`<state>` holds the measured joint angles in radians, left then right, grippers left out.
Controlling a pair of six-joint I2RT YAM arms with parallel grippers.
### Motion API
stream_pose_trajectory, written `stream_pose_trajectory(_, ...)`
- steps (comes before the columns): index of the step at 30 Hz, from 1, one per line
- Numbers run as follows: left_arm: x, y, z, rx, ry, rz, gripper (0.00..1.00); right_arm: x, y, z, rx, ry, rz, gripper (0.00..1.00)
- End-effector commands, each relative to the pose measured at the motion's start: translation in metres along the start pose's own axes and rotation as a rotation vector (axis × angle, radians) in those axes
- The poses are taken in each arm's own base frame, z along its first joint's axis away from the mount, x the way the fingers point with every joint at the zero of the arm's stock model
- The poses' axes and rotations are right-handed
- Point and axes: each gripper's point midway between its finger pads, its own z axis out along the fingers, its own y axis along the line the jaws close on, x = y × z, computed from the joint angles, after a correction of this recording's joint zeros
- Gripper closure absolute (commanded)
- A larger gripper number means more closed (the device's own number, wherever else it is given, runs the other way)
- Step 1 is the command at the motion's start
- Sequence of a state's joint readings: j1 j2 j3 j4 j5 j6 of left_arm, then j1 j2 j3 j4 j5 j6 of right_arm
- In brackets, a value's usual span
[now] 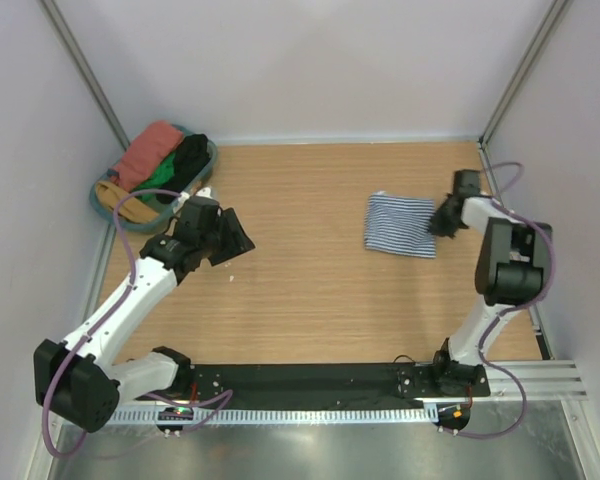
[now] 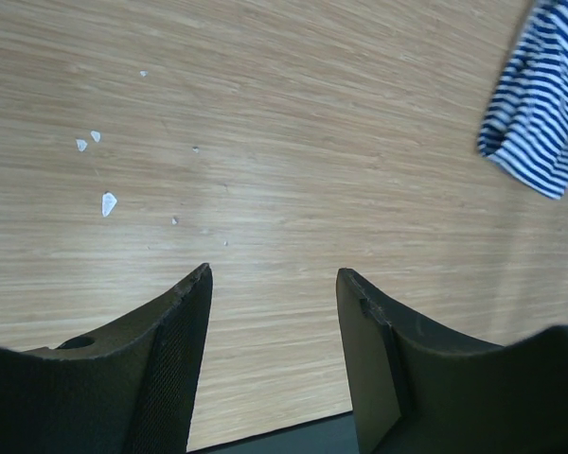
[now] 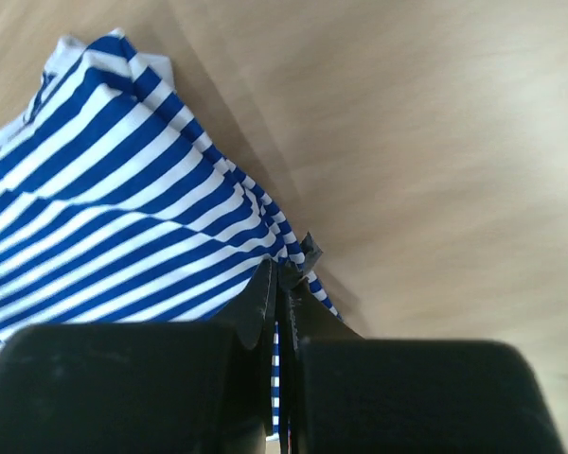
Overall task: Fold and stack the tank tops
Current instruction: Neatly place the folded tank top to the corner
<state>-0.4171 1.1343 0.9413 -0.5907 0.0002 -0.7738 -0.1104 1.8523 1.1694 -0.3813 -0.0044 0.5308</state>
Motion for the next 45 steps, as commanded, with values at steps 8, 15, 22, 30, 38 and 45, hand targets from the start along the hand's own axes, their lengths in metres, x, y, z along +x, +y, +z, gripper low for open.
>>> stream_pose_trajectory(8, -0.001, 0.01, 0.01, -0.034, -0.004, -0.03, 0.43, -0.035, -0.142, -0.055, 0.293, -0.223, 0.444, 0.37)
stream_pose_trajectory(15, -0.018, 0.026, 0.006, -0.069, -0.056, -0.093, 0.41, -0.049, -0.16, -0.136, 0.374, -0.462, 0.478, 0.27)
stream_pose_trajectory(22, -0.093, 0.077, -0.008, -0.266, -0.224, -0.253, 0.39, -0.041, -0.101, -0.158, 0.086, -0.437, 0.356, 0.27)
stream_pose_trajectory(30, -0.172, 0.118, 0.003, -0.366, -0.353, -0.511, 0.33, 0.045, 0.024, -0.124, -0.372, -0.26, 0.022, 0.25)
stream_pose_trajectory(38, -0.259, 0.131, 0.019, -0.411, -0.517, -0.722, 0.23, 0.11, 0.089, -0.121, -0.562, -0.279, -0.21, 0.18)
stream_pose_trajectory(45, -0.316, 0.205, 0.039, -0.586, -0.648, -0.846, 0.0, 0.129, 0.093, -0.118, -0.54, -0.326, -0.282, 0.17)
